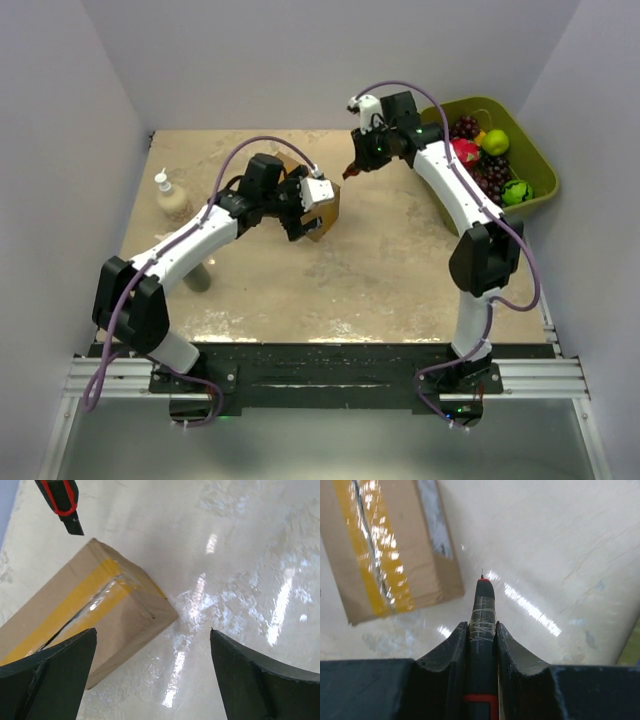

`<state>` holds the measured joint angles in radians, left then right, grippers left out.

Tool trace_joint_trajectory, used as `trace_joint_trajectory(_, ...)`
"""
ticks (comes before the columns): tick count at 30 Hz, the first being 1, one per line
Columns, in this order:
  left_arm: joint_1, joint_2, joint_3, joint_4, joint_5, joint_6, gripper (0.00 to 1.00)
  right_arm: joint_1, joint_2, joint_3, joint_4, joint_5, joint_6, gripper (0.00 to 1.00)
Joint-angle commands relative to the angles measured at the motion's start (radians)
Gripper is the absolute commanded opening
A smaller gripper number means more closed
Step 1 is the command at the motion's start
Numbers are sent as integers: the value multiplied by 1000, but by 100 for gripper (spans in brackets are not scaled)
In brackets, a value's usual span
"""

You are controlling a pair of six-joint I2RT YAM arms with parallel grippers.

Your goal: Unpack the express box

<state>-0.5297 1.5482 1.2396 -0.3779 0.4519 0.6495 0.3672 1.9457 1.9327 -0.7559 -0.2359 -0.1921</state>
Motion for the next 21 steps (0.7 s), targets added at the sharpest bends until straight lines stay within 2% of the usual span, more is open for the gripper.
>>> trace_joint_trajectory(1,86,-14,99,175,-78,-216,100,-16,67,172,75,-8,45,0)
trace_joint_trajectory(4,203,103,310,145,-52,-440,100,-22,33,129,87,36,62,0)
trace_joint_trajectory(8,337,316,475,86,54,-640,100,-56,-79,-1,125,1,149,0)
trace_joint_trajectory(10,372,358,486,121,146,-755,100,-76,-140,-69,135,-31,192,0)
trace_joint_trajectory(13,384,398,485,145,189,-772,100,-80,-203,-167,156,-69,229,0)
trace_joint_trajectory(16,410,428,460,137,231,-841,100,-80,-220,-227,72,-115,201,0)
trace_joint_trajectory(17,418,421,446,140,238,-841,100,-79,-237,-248,58,-161,198,0)
trace_joint_trajectory(21,427,391,379,119,255,-837,100,-41,-298,-409,92,-186,221,0)
